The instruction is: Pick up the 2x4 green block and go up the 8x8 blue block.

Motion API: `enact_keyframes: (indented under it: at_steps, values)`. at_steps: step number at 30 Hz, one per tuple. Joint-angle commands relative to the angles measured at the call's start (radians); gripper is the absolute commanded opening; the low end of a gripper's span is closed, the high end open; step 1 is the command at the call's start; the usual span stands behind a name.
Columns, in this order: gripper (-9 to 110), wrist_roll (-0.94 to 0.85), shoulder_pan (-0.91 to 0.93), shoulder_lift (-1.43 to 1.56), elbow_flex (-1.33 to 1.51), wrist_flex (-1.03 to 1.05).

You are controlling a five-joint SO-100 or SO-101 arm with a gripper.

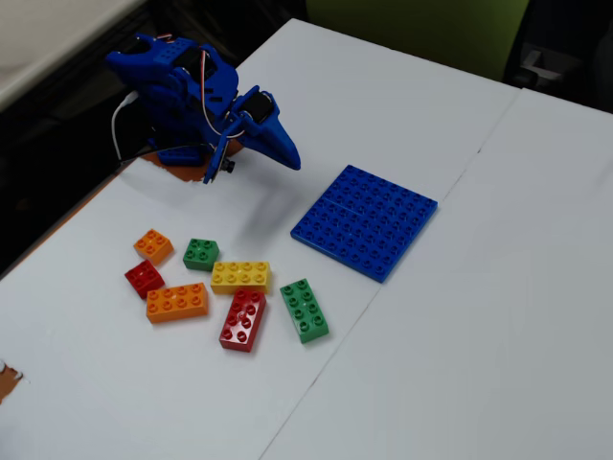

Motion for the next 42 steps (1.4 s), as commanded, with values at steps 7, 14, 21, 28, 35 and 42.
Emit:
enact_keyframes:
  at_steps: [7,14,21,28,35,42]
  values:
    - [0,-0.005,-0.002,0.041,0.04,0.002]
    - [0,-0.005,-0.002,0.041,0.04,0.002]
    - [0,-0.009,-0.005,0.041,0.04,0.002]
    - [0,-0.371,-0.017,0.041,0.04,0.034]
    - [0,-0.649,-0.021,0.043,-0.006,0.118]
    - [0,-0.655,0.003,-0.011,-0.252,0.255]
